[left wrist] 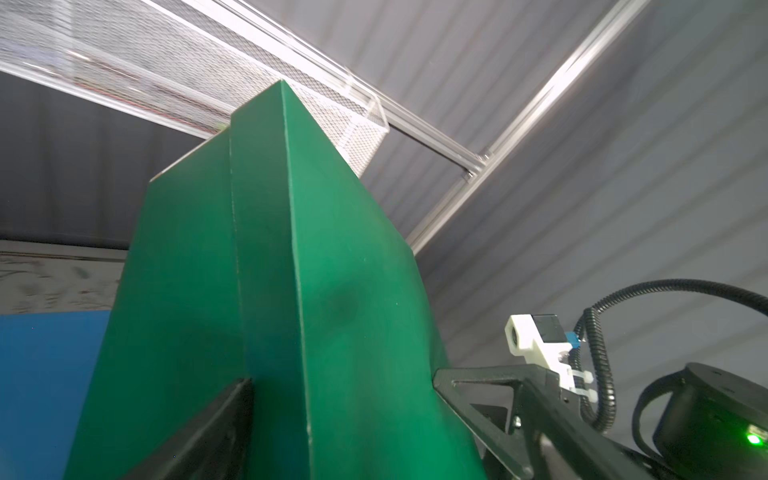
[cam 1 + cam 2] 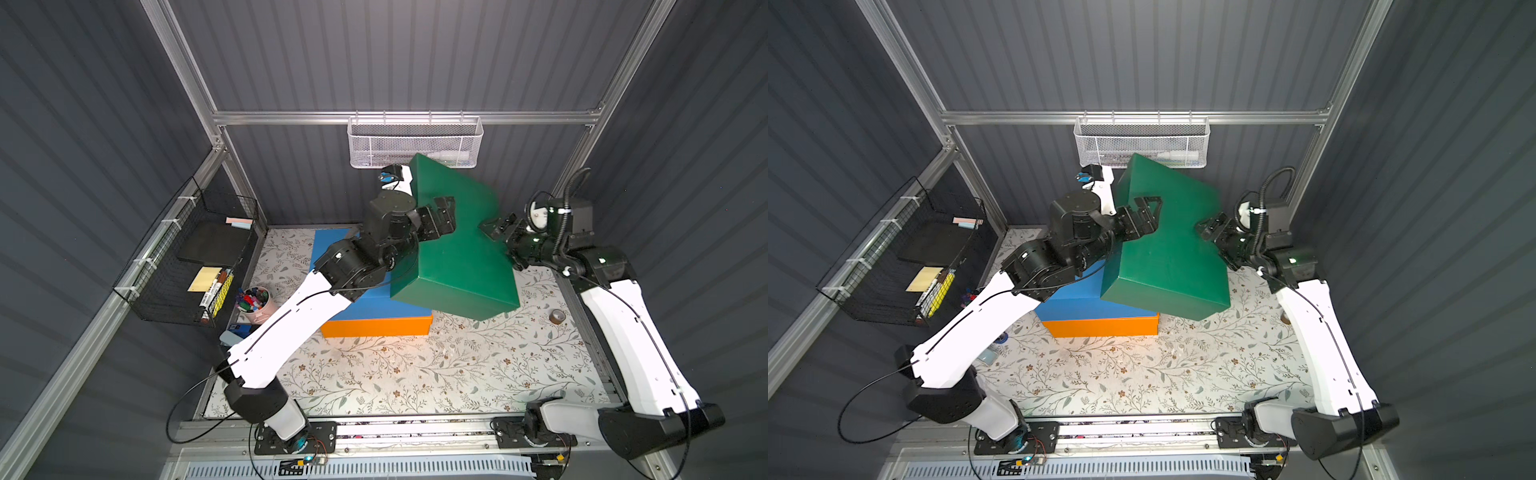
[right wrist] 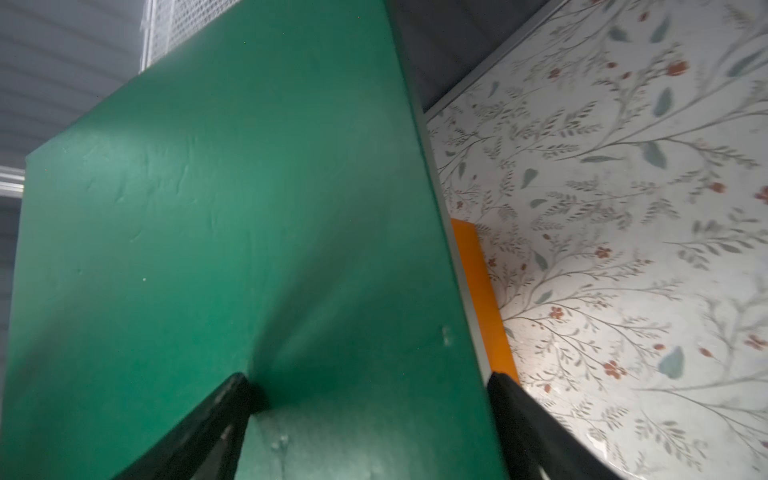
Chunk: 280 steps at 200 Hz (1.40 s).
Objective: Stack the shoeboxes
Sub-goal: Place the shoebox at the shoebox.
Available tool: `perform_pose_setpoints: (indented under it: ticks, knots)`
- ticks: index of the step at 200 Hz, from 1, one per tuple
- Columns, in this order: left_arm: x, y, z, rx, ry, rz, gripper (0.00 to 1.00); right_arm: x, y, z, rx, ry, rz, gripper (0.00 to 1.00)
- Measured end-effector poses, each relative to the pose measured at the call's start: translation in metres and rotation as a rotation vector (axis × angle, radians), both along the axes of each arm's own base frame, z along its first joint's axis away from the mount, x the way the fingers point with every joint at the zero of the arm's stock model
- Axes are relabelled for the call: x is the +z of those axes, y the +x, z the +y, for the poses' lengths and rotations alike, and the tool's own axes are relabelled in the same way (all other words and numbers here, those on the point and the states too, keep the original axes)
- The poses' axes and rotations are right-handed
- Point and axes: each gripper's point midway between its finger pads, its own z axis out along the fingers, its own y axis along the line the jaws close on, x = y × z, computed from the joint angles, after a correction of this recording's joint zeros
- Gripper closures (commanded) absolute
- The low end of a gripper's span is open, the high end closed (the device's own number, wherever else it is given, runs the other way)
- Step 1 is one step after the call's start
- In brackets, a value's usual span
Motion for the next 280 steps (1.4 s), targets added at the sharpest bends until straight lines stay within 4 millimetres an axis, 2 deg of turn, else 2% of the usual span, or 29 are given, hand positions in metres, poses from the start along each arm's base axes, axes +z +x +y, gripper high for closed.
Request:
perform_pose_setpoints:
  ticks: [17, 35, 53, 91, 142, 182, 254, 280]
  knots:
    - [-0.009, 0.0, 0.024, 0.053, -0.002, 0.008, 0.0, -0.008, 0.009, 0.025, 0.061, 0.002, 0.009, 0.11]
    - [-0.028, 0.003, 0.047, 0.1, 0.0, 0.037, 0.01, -0.024, 0.016, 0.05, 0.118, -0.001, 0.04, 0.11]
    - [-0.048, 0.005, 0.063, 0.135, 0.004, 0.066, 0.0, -0.037, 0.025, 0.063, 0.144, -0.011, 0.055, 0.11]
    - [-0.066, -0.001, 0.076, 0.141, 0.019, 0.105, 0.0, -0.052, 0.039, 0.068, 0.136, -0.026, 0.079, 0.09]
    - [-0.062, -0.003, 0.084, 0.101, -0.004, 0.112, 0.0, -0.049, 0.046, 0.073, 0.136, -0.031, 0.066, 0.08]
    - [-0.073, 0.005, 0.091, 0.095, -0.002, 0.143, 0.0, -0.046, 0.045, 0.076, 0.144, -0.035, 0.07, 0.08]
    - [-0.085, 0.011, 0.107, 0.096, -0.029, 0.194, 0.0, -0.03, 0.042, 0.081, 0.155, -0.022, 0.042, 0.07]
    - [-0.099, 0.015, 0.117, 0.109, -0.014, 0.235, 0.0, -0.018, 0.04, 0.085, 0.17, -0.004, 0.022, 0.07]
